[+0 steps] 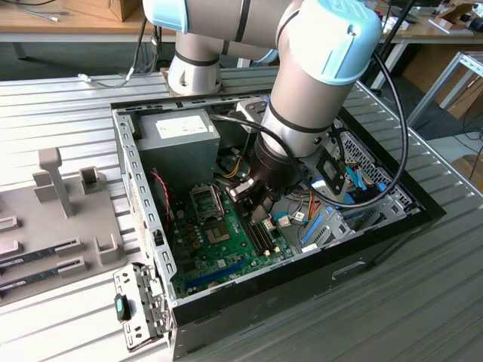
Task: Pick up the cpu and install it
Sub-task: 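Pick up the cpu and move it towards the insertion slot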
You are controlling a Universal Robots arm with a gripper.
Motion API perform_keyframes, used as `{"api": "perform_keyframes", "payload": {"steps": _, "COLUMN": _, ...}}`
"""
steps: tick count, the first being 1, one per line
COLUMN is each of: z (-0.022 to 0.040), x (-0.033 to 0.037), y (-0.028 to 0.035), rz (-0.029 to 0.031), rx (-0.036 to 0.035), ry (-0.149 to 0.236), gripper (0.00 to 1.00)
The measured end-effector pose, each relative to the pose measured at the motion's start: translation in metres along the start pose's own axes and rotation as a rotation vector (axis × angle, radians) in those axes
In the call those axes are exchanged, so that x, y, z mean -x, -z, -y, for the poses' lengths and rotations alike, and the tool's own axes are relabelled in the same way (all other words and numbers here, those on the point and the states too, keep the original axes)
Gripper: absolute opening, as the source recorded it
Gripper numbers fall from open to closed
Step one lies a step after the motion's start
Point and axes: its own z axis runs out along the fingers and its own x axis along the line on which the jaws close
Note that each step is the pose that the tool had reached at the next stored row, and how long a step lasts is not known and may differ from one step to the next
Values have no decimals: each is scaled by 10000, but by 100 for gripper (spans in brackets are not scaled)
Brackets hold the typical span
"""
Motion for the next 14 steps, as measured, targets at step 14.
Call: {"api": "perform_keyframes", "payload": {"steps": 14, "z": 1, "x": -1, "y": -50, "rz": 0, "rx": 0, "ry": 0, "gripper": 47}}
